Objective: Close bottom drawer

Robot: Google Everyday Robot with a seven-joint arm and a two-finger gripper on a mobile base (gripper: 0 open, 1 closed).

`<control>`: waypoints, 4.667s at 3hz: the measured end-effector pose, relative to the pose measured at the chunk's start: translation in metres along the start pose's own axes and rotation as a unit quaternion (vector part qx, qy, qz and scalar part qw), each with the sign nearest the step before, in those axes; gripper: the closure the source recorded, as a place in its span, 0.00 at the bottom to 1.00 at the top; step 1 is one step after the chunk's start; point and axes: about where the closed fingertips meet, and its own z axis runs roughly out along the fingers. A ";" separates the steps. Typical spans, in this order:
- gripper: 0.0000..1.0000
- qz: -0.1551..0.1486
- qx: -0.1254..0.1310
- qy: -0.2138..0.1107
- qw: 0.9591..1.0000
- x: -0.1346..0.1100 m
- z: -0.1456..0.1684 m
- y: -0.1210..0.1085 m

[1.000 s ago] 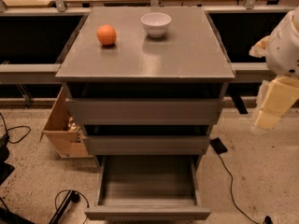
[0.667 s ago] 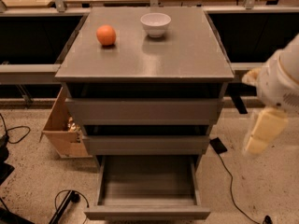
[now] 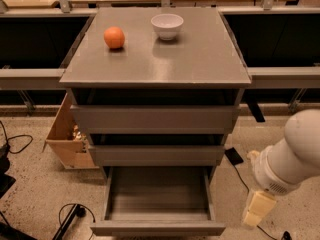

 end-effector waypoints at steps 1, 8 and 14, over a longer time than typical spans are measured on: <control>0.00 0.015 -0.027 0.010 0.999 0.023 0.059 0.015; 0.00 0.048 -0.087 -0.071 0.993 0.061 0.370 0.044; 1.00 0.017 -0.118 -0.183 0.976 0.076 0.597 0.089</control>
Offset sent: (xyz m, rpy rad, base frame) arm -0.0327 0.0033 -0.1494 0.1051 0.2728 -0.1065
